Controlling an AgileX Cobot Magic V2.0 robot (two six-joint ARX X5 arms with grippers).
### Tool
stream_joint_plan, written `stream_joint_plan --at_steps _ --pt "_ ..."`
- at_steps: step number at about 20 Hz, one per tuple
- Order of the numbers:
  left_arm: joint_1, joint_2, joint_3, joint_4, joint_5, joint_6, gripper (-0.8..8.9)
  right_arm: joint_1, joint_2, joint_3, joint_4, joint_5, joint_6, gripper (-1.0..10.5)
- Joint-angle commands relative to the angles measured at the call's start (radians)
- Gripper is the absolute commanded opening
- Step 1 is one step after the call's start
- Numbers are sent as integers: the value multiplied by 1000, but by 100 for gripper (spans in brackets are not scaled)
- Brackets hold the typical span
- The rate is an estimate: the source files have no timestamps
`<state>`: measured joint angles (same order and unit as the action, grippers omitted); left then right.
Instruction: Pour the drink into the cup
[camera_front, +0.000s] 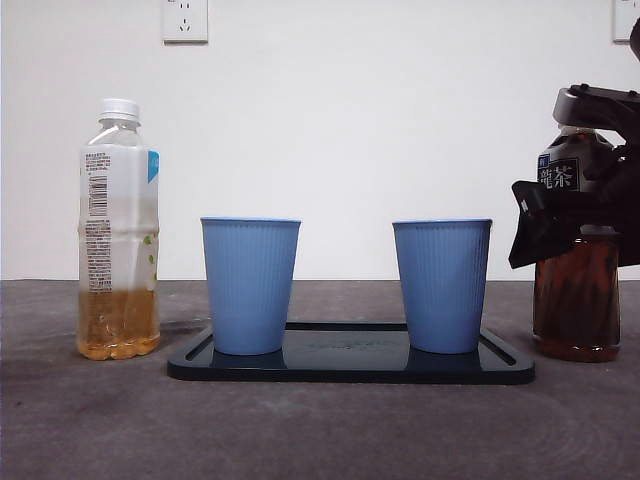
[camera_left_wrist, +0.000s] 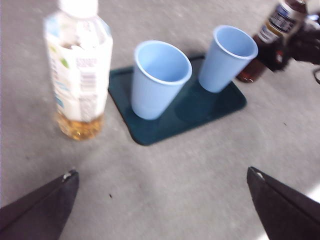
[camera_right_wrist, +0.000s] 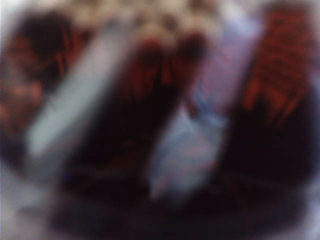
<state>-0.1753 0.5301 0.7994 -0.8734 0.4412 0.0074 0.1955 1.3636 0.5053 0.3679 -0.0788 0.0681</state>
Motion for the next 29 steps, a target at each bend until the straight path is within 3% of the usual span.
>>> stream_joint_plan --at_steps 1,5,10,13,15,20,22,26,29 --pt "-3 11 16 44 -8 7 641 2 -13 15 -36 0 14 496" --pt "-3 61 11 97 -27 7 662 2 -87 15 -172 0 56 496" --pt "-3 198 5 210 -30 7 668 6 -268 15 -475 -9 113 496" --pt "-4 293 -42 332 -30 7 686 16 -426 15 -663 -116 160 496" --pt "-12 344 -124 492 -36 0 686 42 -545 15 -749 -161 183 496" --pt "-49 463 -291 779 -164 -55 686 99 -765 17 -905 -214 266 496" --pt "-58 528 -323 903 -183 -84 686 117 -811 17 -944 -238 265 496" --pt "-72 678 -328 1095 -191 -87 684 134 -831 39 -954 -389 265 496" --pt "-72 773 -328 1197 -237 -80 685 144 -830 75 -958 -404 264 496"
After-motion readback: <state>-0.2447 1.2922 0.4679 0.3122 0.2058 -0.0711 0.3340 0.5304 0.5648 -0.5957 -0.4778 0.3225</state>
